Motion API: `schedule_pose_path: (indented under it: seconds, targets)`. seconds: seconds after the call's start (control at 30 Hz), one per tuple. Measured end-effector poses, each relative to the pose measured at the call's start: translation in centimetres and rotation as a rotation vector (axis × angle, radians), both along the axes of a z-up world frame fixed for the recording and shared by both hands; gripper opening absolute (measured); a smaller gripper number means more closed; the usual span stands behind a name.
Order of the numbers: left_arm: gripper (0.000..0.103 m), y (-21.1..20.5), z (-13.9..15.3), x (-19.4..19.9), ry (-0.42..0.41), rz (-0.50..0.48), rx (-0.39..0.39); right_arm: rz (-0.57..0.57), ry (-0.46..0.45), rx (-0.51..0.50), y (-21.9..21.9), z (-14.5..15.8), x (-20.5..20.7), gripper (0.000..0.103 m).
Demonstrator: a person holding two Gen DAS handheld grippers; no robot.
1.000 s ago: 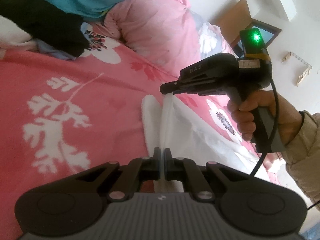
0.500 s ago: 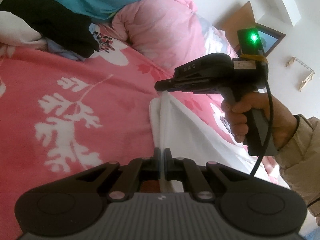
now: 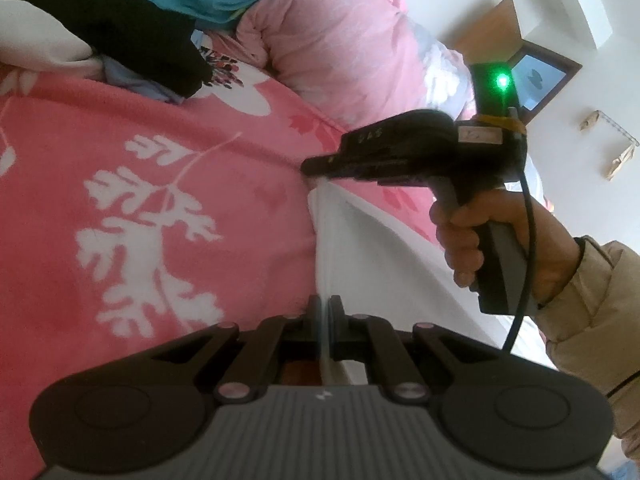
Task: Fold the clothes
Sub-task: 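Open both grippers and lift them away from the white shirt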
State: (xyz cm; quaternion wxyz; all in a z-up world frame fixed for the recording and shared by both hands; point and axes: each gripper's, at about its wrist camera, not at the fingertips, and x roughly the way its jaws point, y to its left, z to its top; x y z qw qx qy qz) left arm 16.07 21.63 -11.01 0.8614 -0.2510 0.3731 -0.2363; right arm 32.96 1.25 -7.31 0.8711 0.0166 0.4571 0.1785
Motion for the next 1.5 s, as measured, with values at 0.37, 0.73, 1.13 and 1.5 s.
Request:
schedule_pose_path:
  seconds: [0.37, 0.73, 1.13, 1.5]
  targets:
    - [0.009, 0.6, -0.2, 0.2, 0.011, 0.046, -0.043, -0.142, -0.075, 0.243, -6.7, 4.7, -2.4, 0.017]
    - [0.023, 1.9, 1.1, -3.4, -0.054, 0.116, -0.037, -0.112, -0.127, 0.287, -13.8, 8.7, -16.9, 0.017]
    - [0.04, 1.0, 2.1, -11.5, -0.071, 0.101, 0.034, -0.228, -0.118, 0.374, -20.0, 2.6, -27.7, 0.018]
    - [0.008, -1.0, 1.2, -13.1, -0.061, 0.164, 0.165, -0.282, -0.178, 0.438, -22.7, -1.4, -30.3, 0.019]
